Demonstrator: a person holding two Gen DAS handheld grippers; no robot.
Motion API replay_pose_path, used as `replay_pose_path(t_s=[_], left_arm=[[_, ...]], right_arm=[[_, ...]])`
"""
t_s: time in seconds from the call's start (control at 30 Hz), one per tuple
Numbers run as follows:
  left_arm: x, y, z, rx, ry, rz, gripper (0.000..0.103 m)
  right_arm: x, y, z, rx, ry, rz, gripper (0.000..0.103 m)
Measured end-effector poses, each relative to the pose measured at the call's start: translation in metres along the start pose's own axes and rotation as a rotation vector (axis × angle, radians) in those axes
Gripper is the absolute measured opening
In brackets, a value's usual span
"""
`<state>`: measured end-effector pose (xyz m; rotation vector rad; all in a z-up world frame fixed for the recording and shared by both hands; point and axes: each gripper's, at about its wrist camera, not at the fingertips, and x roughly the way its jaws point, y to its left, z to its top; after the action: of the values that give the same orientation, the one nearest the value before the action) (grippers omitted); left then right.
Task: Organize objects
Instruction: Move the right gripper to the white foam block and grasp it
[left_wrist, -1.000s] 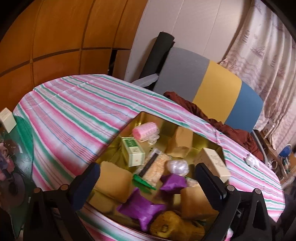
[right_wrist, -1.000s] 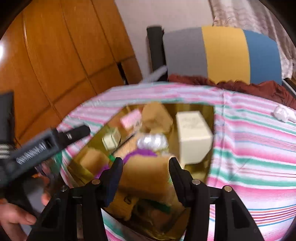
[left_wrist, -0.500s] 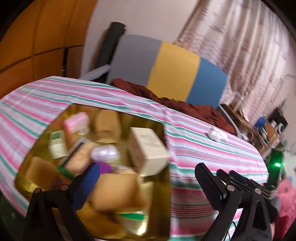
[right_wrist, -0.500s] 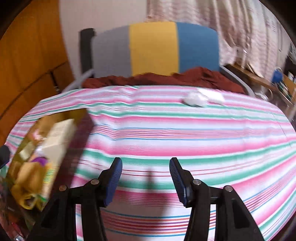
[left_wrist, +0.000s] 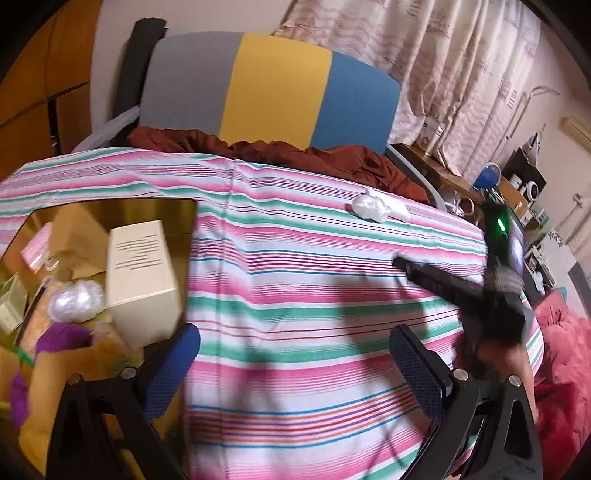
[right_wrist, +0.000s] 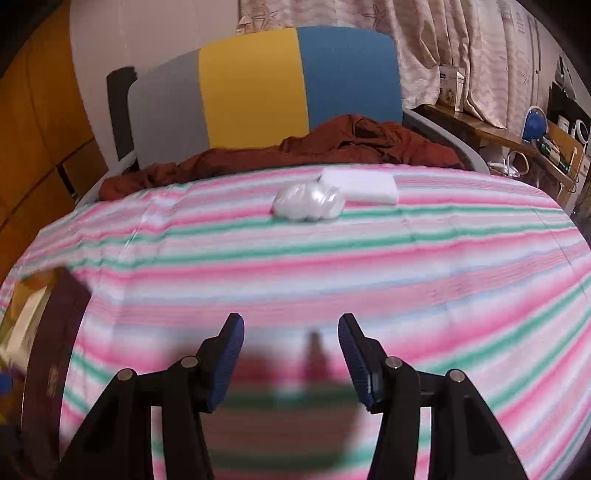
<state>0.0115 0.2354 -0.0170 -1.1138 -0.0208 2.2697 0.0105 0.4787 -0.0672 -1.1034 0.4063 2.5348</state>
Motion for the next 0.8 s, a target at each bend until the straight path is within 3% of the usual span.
replay_pose_path(t_s=[0.2, 0.37, 0.43, 0.5, 0.57, 0.6, 0.67, 0.7, 0.73, 0.8], left_arm=[[0.013, -0.01, 0.002, 0.025, 0.021, -0.01, 0.103], [0.021, -0.012, 0.006, 0.03, 0.025, 0.006, 0.103], [0.023, -0.012, 0.007, 0.024, 0.027, 0.006, 0.103], [0.026, -0.013, 0.01, 0.023, 0.029, 0.005, 0.103], [0.028, -0.013, 0.012, 0.02, 0.028, 0.005, 0.103], [0.03, -0.012, 0.012, 0.016, 0.032, 0.004, 0.103], [0.033, -0.012, 0.013, 0.006, 0.041, -0.006, 0.103], [0.034, -0.013, 0.013, 0.005, 0.045, -0.004, 0.103], [0.036, -0.013, 0.013, 0.005, 0.054, 0.0, 0.103], [0.038, -0.013, 0.013, 0.001, 0.059, -0.003, 0.103]], right_arm=[[0.051, -0.042, 0.069, 0.141, -0.011, 0.022, 0.054], [0.094, -0.04, 0.1, 0.125, 0.027, 0.04, 0.054], [0.103, -0.034, 0.099, 0.125, 0.067, 0.11, 0.054], [0.102, -0.022, 0.093, 0.108, 0.101, 0.263, 0.054], [0.092, -0.019, 0.09, 0.106, 0.095, 0.369, 0.054], [0.085, -0.022, 0.093, 0.097, 0.068, 0.372, 0.054], [0.077, -0.034, 0.104, 0.072, 0.021, 0.296, 0.059], [0.077, -0.044, 0.115, 0.033, -0.01, 0.21, 0.063], [0.082, -0.051, 0.124, 0.006, -0.017, 0.151, 0.068], [0.098, -0.068, 0.141, -0.007, 0.012, 0.08, 0.068]])
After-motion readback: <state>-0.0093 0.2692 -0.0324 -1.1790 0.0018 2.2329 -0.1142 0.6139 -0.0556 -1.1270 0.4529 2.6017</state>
